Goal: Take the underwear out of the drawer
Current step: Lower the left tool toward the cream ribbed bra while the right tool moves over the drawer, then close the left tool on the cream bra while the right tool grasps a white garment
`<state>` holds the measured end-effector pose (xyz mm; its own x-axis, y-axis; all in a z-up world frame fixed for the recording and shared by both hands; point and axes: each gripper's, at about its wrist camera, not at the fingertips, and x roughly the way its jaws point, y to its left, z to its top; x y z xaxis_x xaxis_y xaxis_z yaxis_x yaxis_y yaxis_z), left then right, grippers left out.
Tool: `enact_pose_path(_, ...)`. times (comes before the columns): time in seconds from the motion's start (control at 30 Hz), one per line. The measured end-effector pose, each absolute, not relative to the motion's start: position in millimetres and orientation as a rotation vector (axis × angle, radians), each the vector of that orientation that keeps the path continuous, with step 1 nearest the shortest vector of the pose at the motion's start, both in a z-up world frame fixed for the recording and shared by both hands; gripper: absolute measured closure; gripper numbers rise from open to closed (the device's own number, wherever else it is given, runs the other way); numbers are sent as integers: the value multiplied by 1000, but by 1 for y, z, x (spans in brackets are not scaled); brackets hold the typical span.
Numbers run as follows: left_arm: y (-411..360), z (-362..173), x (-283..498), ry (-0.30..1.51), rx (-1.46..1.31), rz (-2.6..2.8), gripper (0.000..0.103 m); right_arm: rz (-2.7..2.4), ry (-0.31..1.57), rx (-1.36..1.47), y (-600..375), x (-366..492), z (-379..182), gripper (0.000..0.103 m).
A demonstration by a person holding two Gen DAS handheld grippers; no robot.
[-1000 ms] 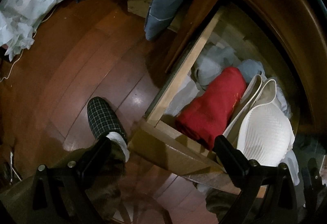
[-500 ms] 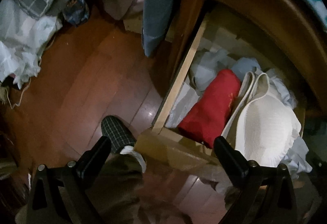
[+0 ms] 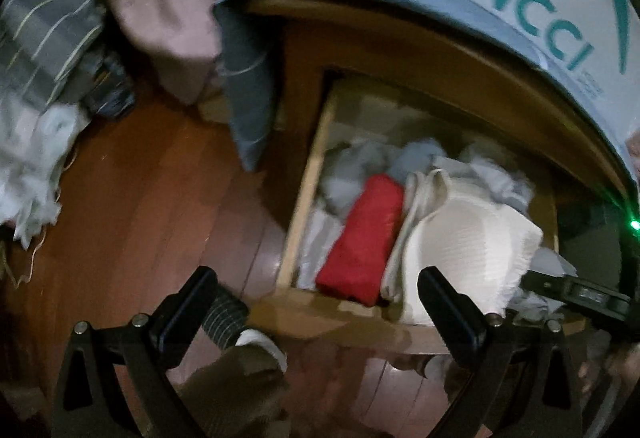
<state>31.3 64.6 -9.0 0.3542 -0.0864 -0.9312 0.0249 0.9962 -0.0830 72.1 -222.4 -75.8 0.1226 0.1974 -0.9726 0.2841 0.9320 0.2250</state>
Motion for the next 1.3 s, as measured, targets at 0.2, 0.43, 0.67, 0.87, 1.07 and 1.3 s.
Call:
enact_pose_path(0.2, 40, -8, 43, 1192, -10, -170, 0, -62, 1486, 379, -220, 74, -88, 24)
enact_pose_path(0.43, 7, -10, 46, 1209, -10, -295, 0, -10, 1480, 300, -208, 77, -89, 60)
enact_pose_path(0.67, -22, -16, 43, 1221, 55, -356, 0, 9, 1419, 279, -209, 71, -76, 87)
enact_pose_path(0.87, -39, -25, 37, 1216, 101, -386, 0, -6, 1351, 301, -226, 60, -56, 91)
enact_pose_path(1.07, -55, -35, 33, 1210, 170, -399, 0, -16, 1286, 319, -230, 57, -56, 92)
enact_pose_path(1.3, -52, -64, 48, 1341, 91, -343, 0, -6, 1265, 307, -227, 53, -55, 92)
